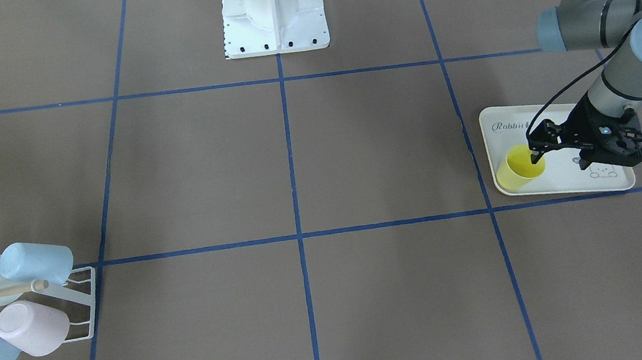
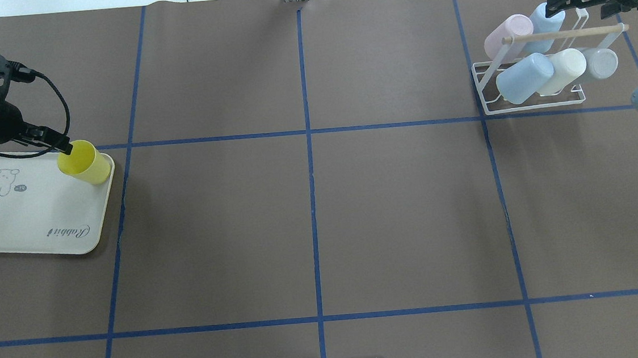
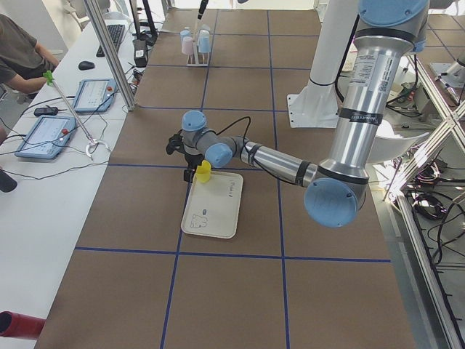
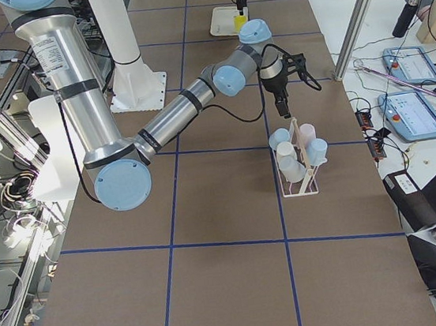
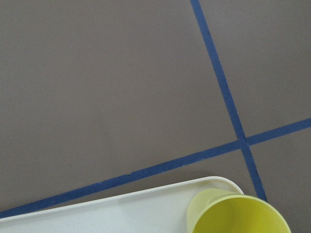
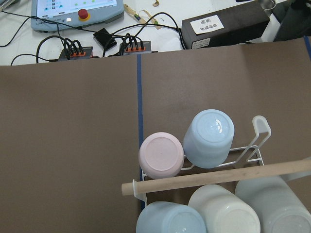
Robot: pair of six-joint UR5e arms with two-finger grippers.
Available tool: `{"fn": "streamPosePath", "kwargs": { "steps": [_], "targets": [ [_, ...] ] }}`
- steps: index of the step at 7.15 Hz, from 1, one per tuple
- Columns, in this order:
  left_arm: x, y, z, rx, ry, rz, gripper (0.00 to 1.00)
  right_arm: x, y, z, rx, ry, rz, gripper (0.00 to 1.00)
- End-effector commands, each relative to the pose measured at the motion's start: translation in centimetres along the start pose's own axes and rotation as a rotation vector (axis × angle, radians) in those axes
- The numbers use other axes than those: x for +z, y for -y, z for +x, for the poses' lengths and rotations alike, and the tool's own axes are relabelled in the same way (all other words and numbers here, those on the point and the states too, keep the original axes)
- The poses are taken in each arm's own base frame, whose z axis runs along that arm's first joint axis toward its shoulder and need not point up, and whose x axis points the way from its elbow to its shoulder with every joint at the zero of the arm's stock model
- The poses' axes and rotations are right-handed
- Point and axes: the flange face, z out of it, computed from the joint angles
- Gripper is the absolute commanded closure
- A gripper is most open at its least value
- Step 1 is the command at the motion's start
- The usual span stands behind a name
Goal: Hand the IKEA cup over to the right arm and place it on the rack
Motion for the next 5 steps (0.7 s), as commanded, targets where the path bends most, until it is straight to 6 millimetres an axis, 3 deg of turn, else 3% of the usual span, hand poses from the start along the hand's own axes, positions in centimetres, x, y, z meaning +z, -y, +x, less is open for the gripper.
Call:
{"fn": "streamPosePath", "kwargs": {
  "steps": [1, 2, 3, 4, 5],
  "targets": [
    [1.54, -0.74, 1.26, 0.014, -0.013, -0.029, 0.01, 0.31, -0.06, 0.02, 0.0, -0.004, -0.004, 0.0],
    [1.83, -0.86, 1.37, 0.014, -0.013, -0.035, 0.02, 0.65, -0.17, -0.03, -0.001, -0.007, -0.009, 0.0],
    [1.94, -0.93, 1.52, 0.016, -0.015, -0.038, 0.21, 0.64, -0.16, -0.04, -0.002, -0.006, -0.008, 0.0],
    [2.05, -1.0, 1.67, 0.017, -0.017, -0.04, 0.56, 0.65, -0.17, -0.03, -0.001, -0.007, -0.009, 0.0],
    [2.11, -1.01, 1.62, 0.018, -0.016, -0.042, 0.81, 0.64, -0.17, -0.05, -0.002, -0.005, -0.009, 0.0]
  ]
}}
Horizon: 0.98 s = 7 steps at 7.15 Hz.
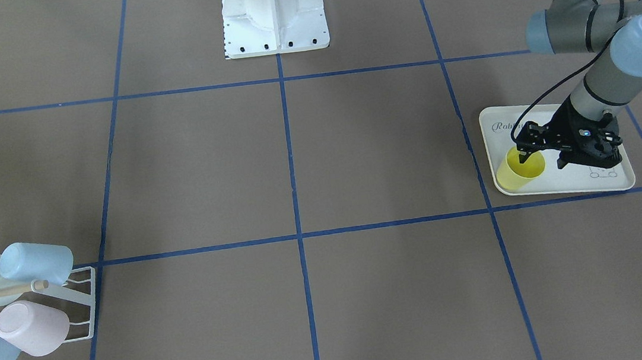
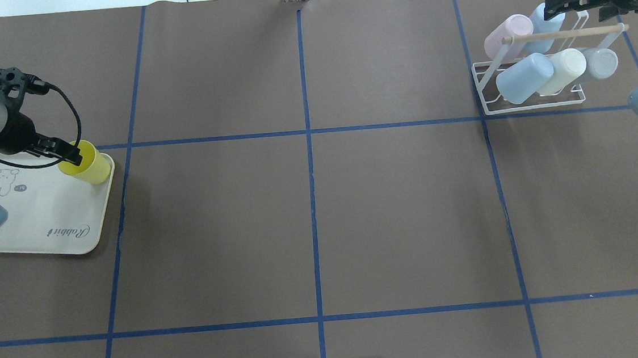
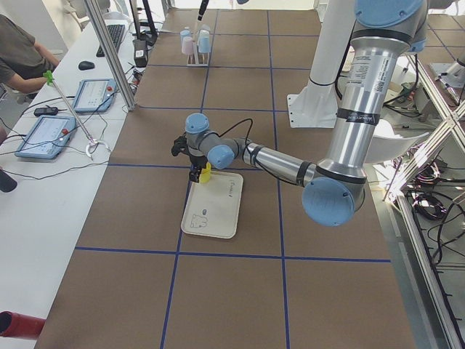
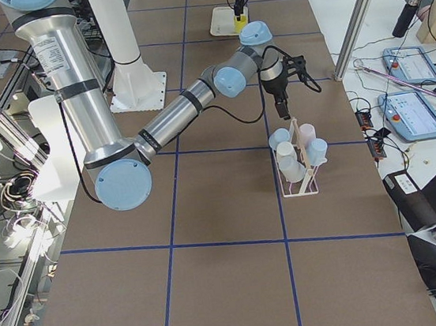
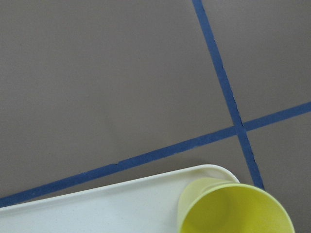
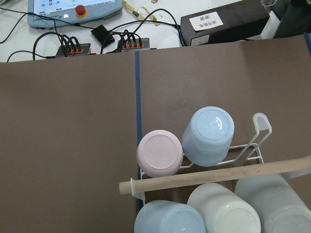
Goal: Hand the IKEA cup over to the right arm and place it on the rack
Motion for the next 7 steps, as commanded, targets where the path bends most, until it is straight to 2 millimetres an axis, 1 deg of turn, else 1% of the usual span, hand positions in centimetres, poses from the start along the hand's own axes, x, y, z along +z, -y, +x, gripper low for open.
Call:
{"fn": "streamPosePath", "kwargs": {
  "steps": [1, 3, 4, 5, 6, 7],
  "targets": [
    [0.7, -0.2, -0.5, -0.008, 0.004, -0.014, 1.0, 0.0, 0.0, -0.1, -0.001, 0.004, -0.002, 0.0],
    [0.5, -0.1, -0.2, -0.012, 0.005, -0.021, 1.0, 0.3, 0.0, 0.0, 0.0, -0.001, -0.006, 0.0],
    [0.4, -0.4, -0.8, -0.042, 0.002, -0.028, 1.0, 0.2, 0.0, -0.2, -0.002, 0.002, -0.005, 0.0],
    [-0.3, 0.0, -0.4, -0.047, -0.002, -0.039, 1.0, 0.1, 0.0, -0.4, -0.004, 0.005, -0.002, 0.0],
    [-2.7, 0.4, 1.3, -0.053, -0.008, -0.047, 1.0, 0.1, 0.1, -0.5, -0.005, 0.006, -0.002, 0.0],
    [-6.0, 0.9, 1.2, -0.098, 0.016, -0.047, 1.0, 0.0, 0.2, -0.5, -0.005, 0.006, 0.0, 0.0]
  ]
}}
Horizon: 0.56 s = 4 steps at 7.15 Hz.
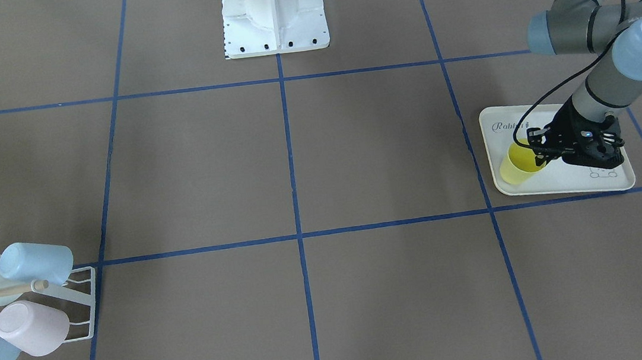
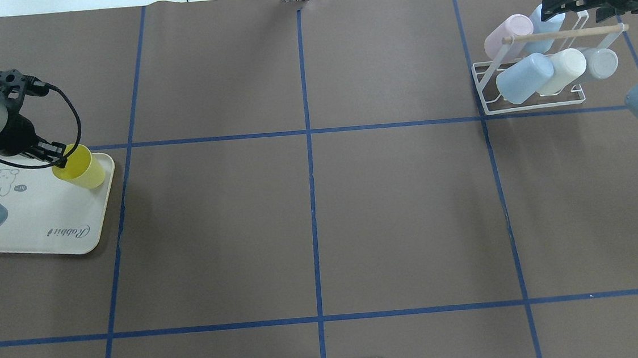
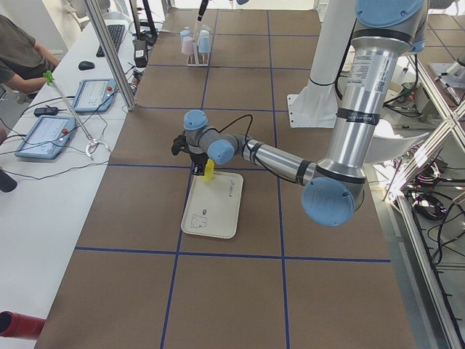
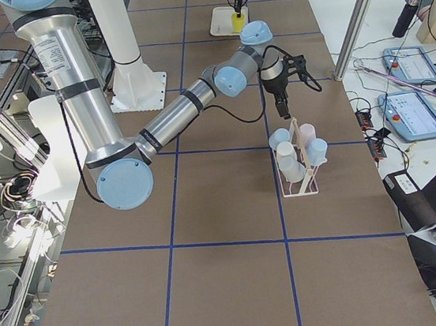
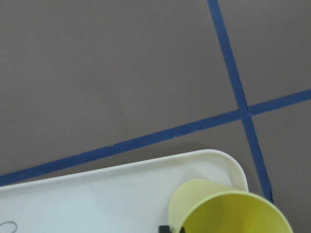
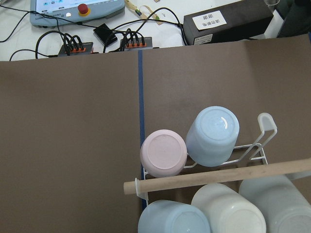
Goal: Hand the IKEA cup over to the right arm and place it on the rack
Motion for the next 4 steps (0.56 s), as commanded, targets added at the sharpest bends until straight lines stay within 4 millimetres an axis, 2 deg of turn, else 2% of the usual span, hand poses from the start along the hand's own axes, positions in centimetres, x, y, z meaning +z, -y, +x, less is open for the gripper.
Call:
{"fn": "streamPosePath", "kwargs": {
  "steps": [1, 2, 3, 4],
  "targets": [
    [-6.7, 0.1, 2.3, -0.033, 0.01, 0.022, 1.0, -0.2, 0.1, -0.3, -0.002, 0.004, 0.004, 0.0],
    [-9.3, 0.4, 4.6, -0.028, 0.001, 0.04, 1.0, -0.1, 0.0, -0.8, -0.006, 0.008, 0.002, 0.0],
    [-11.1, 2.1, 7.1, -0.02, -0.018, 0.065, 1.0, 0.1, -0.2, -1.3, 0.002, 0.012, 0.0, 0.0],
    [-12.5, 2.9, 9.3, -0.108, -0.05, 0.092, 1.0, 0.5, -0.8, -2.4, 0.023, 0.021, -0.011, 0.0]
  ]
}}
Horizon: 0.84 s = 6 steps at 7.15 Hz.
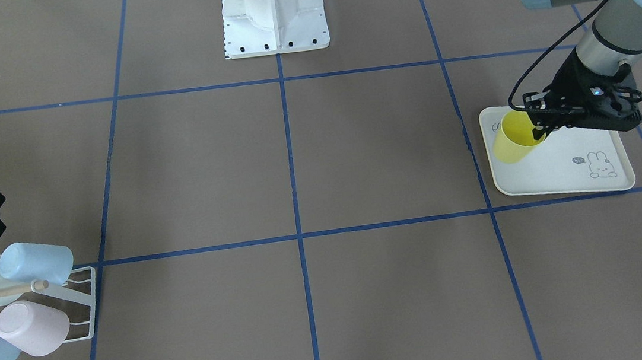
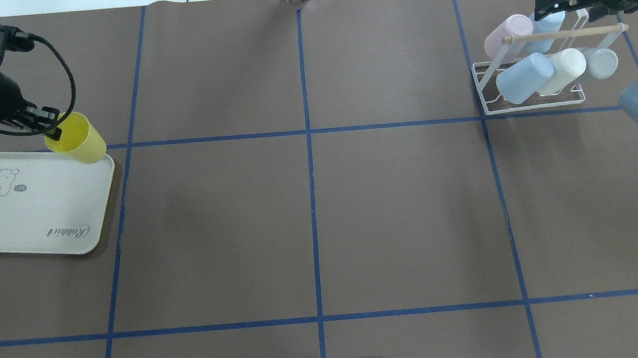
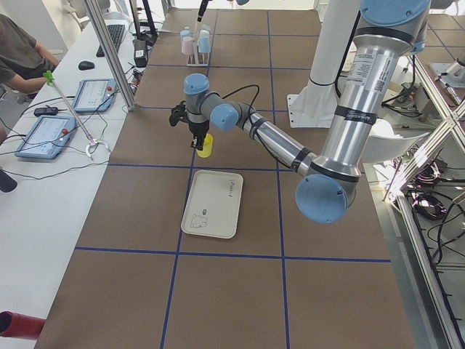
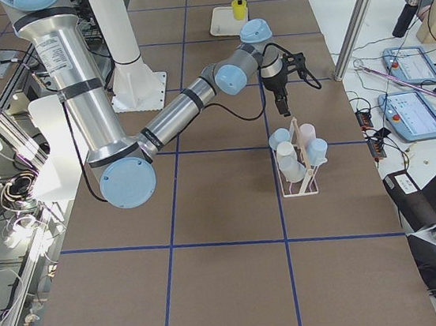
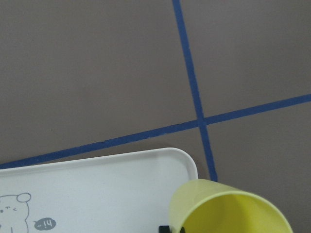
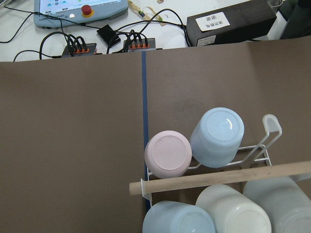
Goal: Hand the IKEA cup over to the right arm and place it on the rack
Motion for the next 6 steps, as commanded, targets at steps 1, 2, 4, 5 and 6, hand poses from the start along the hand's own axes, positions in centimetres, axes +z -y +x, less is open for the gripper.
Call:
{"fn": "streamPosePath", "kwargs": {
  "steps": [1, 2, 4, 5, 6],
  "targets": [
    [-3.6, 1.5, 6.4, -0.115, -0.085, 0.06, 1.0, 0.3, -0.9, -4.0, 0.054, 0.04, -0.012, 0.0],
    [-4.6, 1.6, 11.2, -0.198, -0.211, 0.046, 1.0, 0.4, -1.9, -7.1, 0.1, 0.07, -0.019, 0.0],
    [-3.2, 0.7, 18.0, -0.351, -0.514, 0.078, 1.0, -0.6, -3.2, -12.7, 0.199, 0.154, -0.027, 0.0],
    [-1.5, 0.6, 18.1, -0.433, -0.705, 0.086, 1.0, -1.7, -3.5, -13.9, 0.278, 0.255, -0.011, 0.0],
    [0.7, -0.1, 17.8, -0.516, -0.888, 0.119, 1.0, -2.9, -3.8, -14.6, 0.359, 0.357, -0.017, 0.0]
  ]
}}
